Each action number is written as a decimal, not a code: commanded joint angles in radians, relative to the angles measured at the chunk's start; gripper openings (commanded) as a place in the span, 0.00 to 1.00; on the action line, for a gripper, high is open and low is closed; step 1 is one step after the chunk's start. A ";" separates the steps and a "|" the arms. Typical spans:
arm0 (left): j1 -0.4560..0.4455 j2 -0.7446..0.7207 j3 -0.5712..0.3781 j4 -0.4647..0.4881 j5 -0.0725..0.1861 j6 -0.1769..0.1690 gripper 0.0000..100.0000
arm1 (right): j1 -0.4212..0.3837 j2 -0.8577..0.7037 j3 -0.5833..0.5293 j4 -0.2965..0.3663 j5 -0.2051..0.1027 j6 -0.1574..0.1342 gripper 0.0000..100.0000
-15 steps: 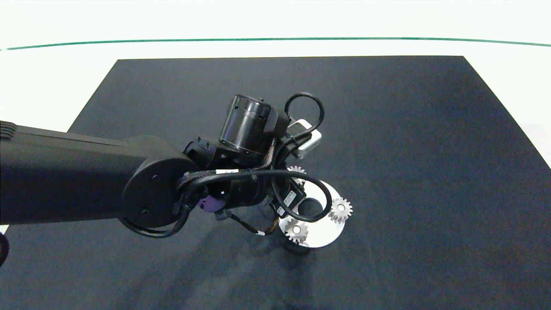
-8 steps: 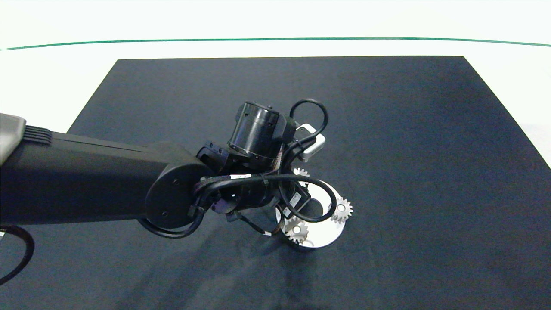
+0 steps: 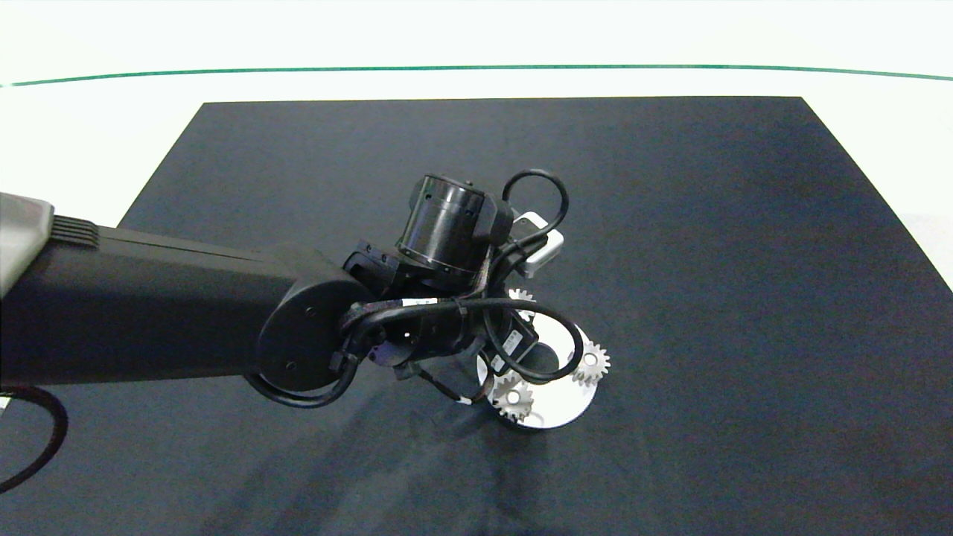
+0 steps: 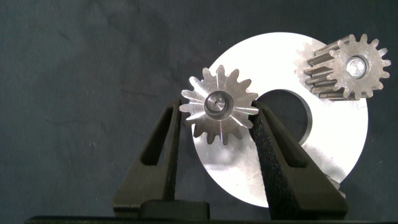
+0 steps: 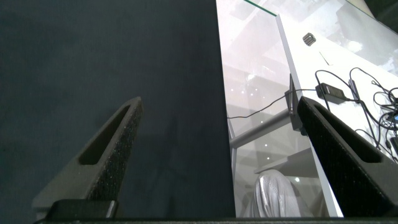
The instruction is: Install three planetary gears onto the carrier pins
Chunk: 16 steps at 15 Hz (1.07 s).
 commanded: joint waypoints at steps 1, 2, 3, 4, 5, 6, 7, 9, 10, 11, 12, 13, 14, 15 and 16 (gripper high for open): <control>0.000 0.001 0.002 -0.001 0.001 0.002 0.16 | 0.000 0.000 0.000 0.002 -0.004 -0.003 1.00; 0.000 0.002 0.002 -0.001 0.001 0.002 0.16 | 0.000 0.000 0.000 0.002 -0.004 -0.003 1.00; 0.000 0.007 0.004 -0.001 0.001 0.001 0.16 | 0.000 0.000 0.000 0.002 -0.004 -0.003 1.00; 0.000 0.007 0.007 -0.001 0.001 0.002 0.16 | 0.000 0.000 0.000 0.002 -0.004 -0.003 1.00; 0.000 0.007 0.008 -0.001 0.001 0.002 0.16 | 0.000 0.000 0.000 0.002 -0.004 -0.003 1.00; 0.000 0.008 0.008 -0.001 0.001 0.002 0.16 | 0.000 0.000 0.000 0.002 -0.004 -0.003 1.00; 0.000 0.008 0.007 -0.001 0.001 0.002 0.16 | 0.000 0.000 0.000 0.002 -0.004 -0.003 1.00; 0.000 0.013 0.002 -0.001 0.001 0.002 0.16 | 0.000 0.000 0.000 0.002 -0.004 -0.003 1.00; 0.000 0.014 0.002 -0.001 0.001 0.002 1.00 | 0.000 0.000 0.000 0.002 -0.004 -0.003 1.00; 0.000 0.014 0.004 -0.001 0.001 0.002 1.00 | 0.002 0.000 0.000 0.002 -0.004 -0.003 1.00; -0.002 0.014 -0.001 -0.001 0.001 0.004 1.00 | 0.002 0.000 0.000 0.002 -0.004 -0.003 1.00; -0.002 0.014 -0.001 -0.001 0.001 0.002 1.00 | 0.006 0.001 0.000 0.002 -0.004 -0.003 1.00; -0.002 0.019 -0.002 -0.002 0.001 0.004 1.00 | 0.008 0.001 0.000 0.002 -0.004 -0.003 1.00; -0.002 0.027 -0.002 -0.013 0.001 0.004 1.00 | 0.008 0.001 0.000 0.002 -0.004 -0.003 1.00; -0.002 0.028 0.001 -0.028 0.001 0.004 1.00 | 0.008 0.001 0.000 0.002 -0.004 -0.003 1.00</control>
